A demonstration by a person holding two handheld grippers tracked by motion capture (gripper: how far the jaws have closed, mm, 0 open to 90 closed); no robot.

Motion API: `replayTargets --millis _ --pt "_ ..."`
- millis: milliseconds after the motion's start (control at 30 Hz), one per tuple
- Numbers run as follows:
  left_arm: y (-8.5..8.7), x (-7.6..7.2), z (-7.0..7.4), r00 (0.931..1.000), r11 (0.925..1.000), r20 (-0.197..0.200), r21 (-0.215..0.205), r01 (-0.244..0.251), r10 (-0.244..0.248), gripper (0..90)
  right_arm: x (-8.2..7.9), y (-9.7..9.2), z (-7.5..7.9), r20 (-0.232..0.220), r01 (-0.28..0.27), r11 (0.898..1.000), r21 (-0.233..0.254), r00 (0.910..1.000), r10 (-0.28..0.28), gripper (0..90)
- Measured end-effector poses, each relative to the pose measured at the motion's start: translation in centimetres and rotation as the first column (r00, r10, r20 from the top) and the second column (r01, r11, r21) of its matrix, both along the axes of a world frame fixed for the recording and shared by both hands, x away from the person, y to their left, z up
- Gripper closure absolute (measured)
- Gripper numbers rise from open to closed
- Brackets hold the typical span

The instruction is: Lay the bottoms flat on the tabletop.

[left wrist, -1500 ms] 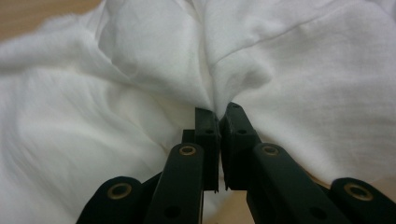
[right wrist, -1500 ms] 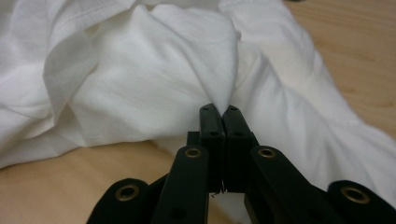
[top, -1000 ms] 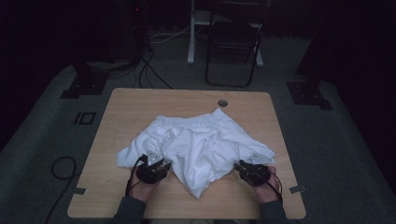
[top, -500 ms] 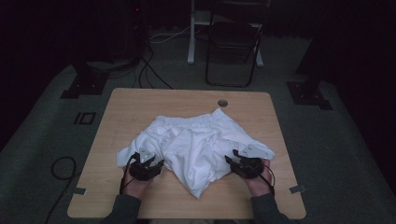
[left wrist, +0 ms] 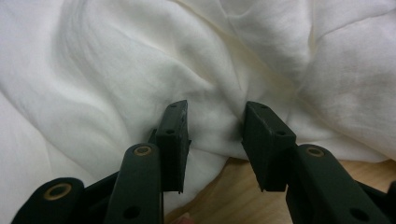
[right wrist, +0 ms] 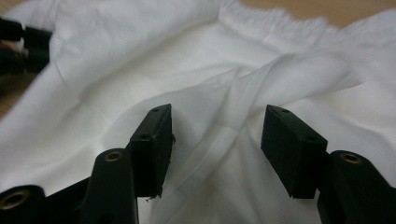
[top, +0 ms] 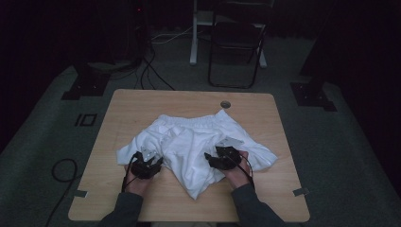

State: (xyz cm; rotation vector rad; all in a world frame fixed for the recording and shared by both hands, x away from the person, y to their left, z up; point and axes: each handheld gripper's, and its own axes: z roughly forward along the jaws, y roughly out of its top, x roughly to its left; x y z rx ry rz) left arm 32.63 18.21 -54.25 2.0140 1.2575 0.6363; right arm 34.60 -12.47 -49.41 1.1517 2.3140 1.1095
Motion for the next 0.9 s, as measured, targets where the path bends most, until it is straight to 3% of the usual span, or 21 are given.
replayTargets --millis 33,133,200,467,567,633,733,900 --pt "0.0 0.0 0.0 1.0000 1.0000 0.002 0.000 -0.001 0.001 60.6 0.2 0.2 -0.3 -0.013 -0.005 1.000 -0.010 0.9999 0.004 48.4" --pt "0.0 -0.1 -0.1 1.0000 1.0000 0.006 0.005 0.001 -0.001 60.5 0.2 0.2 -0.8 -0.016 -0.010 0.999 -0.039 0.9998 0.010 78.9" --pt "0.0 -0.1 -0.1 1.0000 1.0000 0.007 -0.003 -0.001 0.001 60.5 -0.2 -0.2 -0.9 -0.015 0.003 0.999 -0.046 0.9999 -0.004 87.9" --pt "0.0 -0.1 -0.1 1.0000 0.9999 0.006 -0.010 -0.004 0.004 60.5 -3.7 -4.3 -0.9 0.022 0.022 0.997 -0.076 0.9995 -0.020 88.9" --pt "0.0 -0.1 -0.1 0.9999 0.9999 0.006 -0.015 -0.008 0.008 60.5 -6.4 -6.9 -1.2 0.029 0.049 0.996 -0.081 0.9985 -0.047 89.0" --pt "0.0 -0.1 -0.1 1.0000 0.9999 0.005 -0.015 -0.008 0.008 60.4 -6.9 -7.3 -1.3 0.028 0.056 0.995 -0.079 0.9981 -0.054 89.1" --pt "0.1 -0.1 -0.1 1.0000 0.9998 0.003 -0.019 -0.006 0.006 60.4 -9.2 -8.8 -1.2 0.029 0.063 0.995 -0.075 0.9977 -0.061 89.0" --pt "0.2 -0.1 -0.1 1.0000 0.9997 0.001 -0.024 -0.006 0.006 60.2 -11.3 -9.6 -1.4 0.020 0.062 0.994 -0.088 0.9979 -0.061 89.0"
